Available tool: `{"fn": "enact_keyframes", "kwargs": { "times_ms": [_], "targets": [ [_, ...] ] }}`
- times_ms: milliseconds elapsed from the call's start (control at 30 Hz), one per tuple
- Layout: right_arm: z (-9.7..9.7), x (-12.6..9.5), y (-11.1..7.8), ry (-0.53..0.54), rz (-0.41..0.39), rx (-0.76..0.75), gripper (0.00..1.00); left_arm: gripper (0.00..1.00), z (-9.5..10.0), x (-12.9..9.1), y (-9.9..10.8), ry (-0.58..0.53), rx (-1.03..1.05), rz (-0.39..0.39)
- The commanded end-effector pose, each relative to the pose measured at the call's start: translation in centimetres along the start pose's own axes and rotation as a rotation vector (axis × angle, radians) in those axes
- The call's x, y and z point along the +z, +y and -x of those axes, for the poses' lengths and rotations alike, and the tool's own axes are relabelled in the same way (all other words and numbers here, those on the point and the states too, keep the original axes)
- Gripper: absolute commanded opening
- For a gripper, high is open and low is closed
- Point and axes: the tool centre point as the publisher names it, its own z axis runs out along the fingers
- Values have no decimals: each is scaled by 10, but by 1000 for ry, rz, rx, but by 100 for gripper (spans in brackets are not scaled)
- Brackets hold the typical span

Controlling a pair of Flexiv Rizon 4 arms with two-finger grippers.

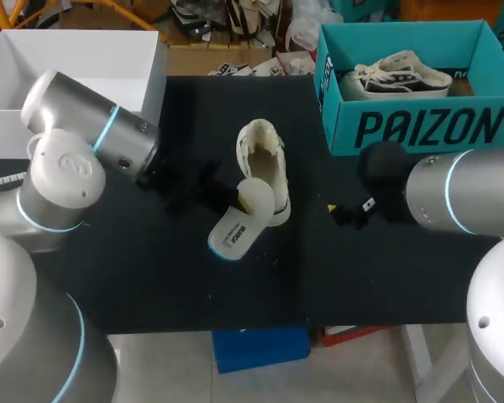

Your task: Take the shoe out of the shoebox, open the shoe tongue, remove and reinsert the insole, then place the shoe into the shoebox

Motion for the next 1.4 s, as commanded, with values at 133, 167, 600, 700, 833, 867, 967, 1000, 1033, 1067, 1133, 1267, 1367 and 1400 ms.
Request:
{"fn": "enact_keyframes", "kwargs": {
  "times_ms": [133,167,600,700,833,867,967,1000,1033,1067,1133,1267,1367,1400],
  "targets": [
    [-1,1,-1,-3,2,1,100,0,2,13,27,50,-11,-35],
    [-1,1,-1,-3,2,1,100,0,1,15,31,51,-13,-35],
    [-1,1,-1,-3,2,1,100,0,-1,33,65,82,-61,-24],
    [-1,1,-1,-3,2,1,100,0,1,37,71,80,-70,-14],
    [-1,1,-1,-3,2,1,100,0,1,43,82,85,-88,7],
    [-1,1,-1,-3,2,1,100,0,0,44,84,86,-92,11],
    [-1,1,-1,-3,2,1,100,0,-1,48,91,100,-104,38],
    [-1,1,-1,-3,2,1,100,0,-1,49,94,105,-105,53],
    [-1,1,-1,-3,2,1,100,0,0,49,96,106,-107,64],
    [-1,1,-1,-3,2,1,100,0,0,50,98,105,-109,71],
    [-1,1,-1,-3,2,1,100,0,1,50,101,109,-109,88],
    [-1,1,-1,-3,2,1,100,0,2,52,110,126,-109,138],
    [-1,1,-1,-3,2,1,100,0,1,52,117,137,-114,168],
    [-1,1,-1,-3,2,1,100,0,1,51,118,142,-114,180]
  ]
}}
